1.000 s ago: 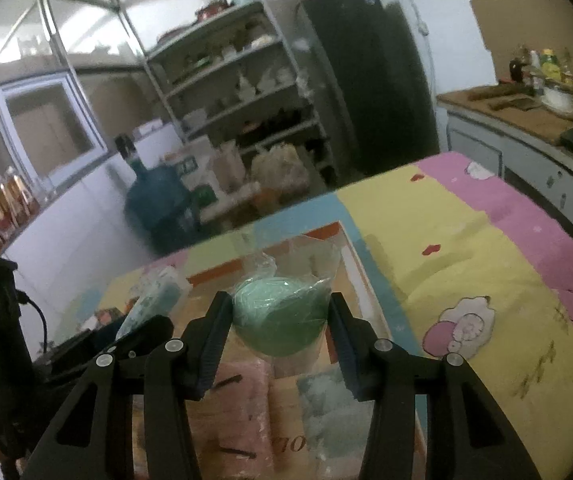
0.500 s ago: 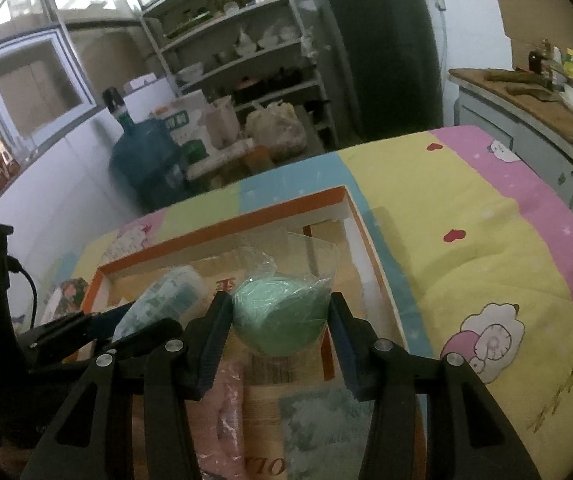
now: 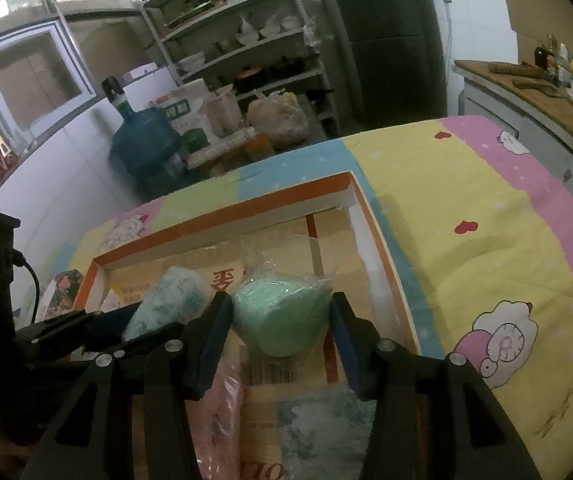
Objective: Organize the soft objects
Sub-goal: 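Open both tools to drop the tissue pack and green ball bag into the tray, then move both tools back over the pile of soft items, then grasp the leopard-print scrunchie with the left tool while the right grasps the white lace scrunchie, then carry both scrunchies over the tray with both tools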
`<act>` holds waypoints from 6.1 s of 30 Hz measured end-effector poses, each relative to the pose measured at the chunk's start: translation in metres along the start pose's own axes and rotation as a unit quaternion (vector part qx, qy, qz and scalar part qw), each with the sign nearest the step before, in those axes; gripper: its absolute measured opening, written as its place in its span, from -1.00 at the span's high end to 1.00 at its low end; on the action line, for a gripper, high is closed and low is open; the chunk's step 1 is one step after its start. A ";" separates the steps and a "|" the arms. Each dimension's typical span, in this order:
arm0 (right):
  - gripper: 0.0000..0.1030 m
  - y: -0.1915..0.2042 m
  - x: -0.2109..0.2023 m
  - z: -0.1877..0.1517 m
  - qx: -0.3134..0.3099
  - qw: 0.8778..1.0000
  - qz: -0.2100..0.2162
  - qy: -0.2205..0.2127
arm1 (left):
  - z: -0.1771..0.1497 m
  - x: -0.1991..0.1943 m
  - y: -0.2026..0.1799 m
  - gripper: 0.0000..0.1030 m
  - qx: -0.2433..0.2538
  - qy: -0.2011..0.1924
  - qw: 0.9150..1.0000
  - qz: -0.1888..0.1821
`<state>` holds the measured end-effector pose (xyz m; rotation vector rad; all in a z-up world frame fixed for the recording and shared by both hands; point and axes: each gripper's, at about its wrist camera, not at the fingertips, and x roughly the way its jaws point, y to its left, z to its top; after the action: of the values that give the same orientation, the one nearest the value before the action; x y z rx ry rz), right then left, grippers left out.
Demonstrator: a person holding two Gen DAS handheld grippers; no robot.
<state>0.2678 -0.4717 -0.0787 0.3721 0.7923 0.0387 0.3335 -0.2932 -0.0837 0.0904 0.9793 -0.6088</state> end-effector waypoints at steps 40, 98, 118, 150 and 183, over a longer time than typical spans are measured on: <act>-0.40 0.093 -0.094 -0.038 0.000 0.992 0.002 -0.123 | -0.057 -0.157 0.040 -0.54 0.008 -0.177 0.981 0.080; 0.84 0.300 -0.011 -0.174 -0.141 0.969 0.197 0.050 | -0.229 -0.246 0.241 -0.54 -0.167 -0.188 0.960 0.126; 0.85 0.246 -0.118 -0.137 -0.113 0.967 0.149 -0.175 | -0.177 -0.172 0.183 -0.53 -0.084 -0.098 0.991 -0.023; 0.80 0.232 -0.137 -0.139 -0.107 0.962 0.129 -0.216 | -0.170 -0.236 0.148 0.66 -0.050 -0.187 0.981 -0.032; 0.81 0.119 -0.177 -0.103 -0.051 0.951 0.032 -0.304 | -0.072 -0.184 0.064 0.66 -0.002 -0.218 0.974 -0.057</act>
<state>0.0828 -0.3590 0.0172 0.2885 0.1667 0.0238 0.2377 -0.1341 0.0100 -0.1024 0.5608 -0.6949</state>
